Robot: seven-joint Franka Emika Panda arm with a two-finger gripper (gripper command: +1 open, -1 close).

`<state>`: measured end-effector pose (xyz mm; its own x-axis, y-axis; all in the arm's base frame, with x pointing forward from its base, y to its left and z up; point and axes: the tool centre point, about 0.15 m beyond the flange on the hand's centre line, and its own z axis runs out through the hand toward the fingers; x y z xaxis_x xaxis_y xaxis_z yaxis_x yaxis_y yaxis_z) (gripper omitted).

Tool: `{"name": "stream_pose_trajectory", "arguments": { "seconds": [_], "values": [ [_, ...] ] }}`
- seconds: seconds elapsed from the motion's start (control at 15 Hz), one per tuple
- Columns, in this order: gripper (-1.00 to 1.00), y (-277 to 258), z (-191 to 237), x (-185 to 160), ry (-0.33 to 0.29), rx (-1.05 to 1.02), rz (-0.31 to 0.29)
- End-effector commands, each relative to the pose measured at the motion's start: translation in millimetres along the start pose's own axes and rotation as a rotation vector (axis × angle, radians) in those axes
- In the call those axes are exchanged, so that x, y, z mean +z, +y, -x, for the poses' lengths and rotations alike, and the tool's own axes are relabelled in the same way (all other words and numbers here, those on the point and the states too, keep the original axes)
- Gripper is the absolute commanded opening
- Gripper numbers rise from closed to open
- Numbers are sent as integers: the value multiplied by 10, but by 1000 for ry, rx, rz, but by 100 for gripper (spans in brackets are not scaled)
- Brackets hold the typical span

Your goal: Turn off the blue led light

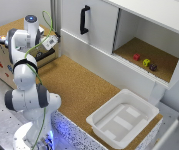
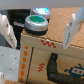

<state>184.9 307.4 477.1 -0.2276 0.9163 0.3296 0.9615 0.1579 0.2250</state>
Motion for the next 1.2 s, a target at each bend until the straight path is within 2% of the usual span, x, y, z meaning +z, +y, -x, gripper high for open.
{"name": "stream_pose_trajectory", "arguments": {
  "seconds": [0.0, 0.07, 0.47, 0.53, 0.67, 0.8, 0.93, 1.0, 1.13],
  "values": [
    [100, 433, -787, 83, -230, 7, -125],
    [100, 450, -887, 119, -299, -8, -90],
    [100, 449, -1223, 173, -505, 76, -27],
    [100, 431, -1267, 151, -559, 86, 0],
    [100, 441, -1317, 107, -593, 179, -30],
    [100, 434, -1378, 50, -608, 263, -92],
    [100, 429, -1523, 28, -613, 340, -94],
    [100, 411, -1632, 48, -600, 386, -85],
    [100, 340, -1836, 159, -534, 505, -84]
  ]
}}
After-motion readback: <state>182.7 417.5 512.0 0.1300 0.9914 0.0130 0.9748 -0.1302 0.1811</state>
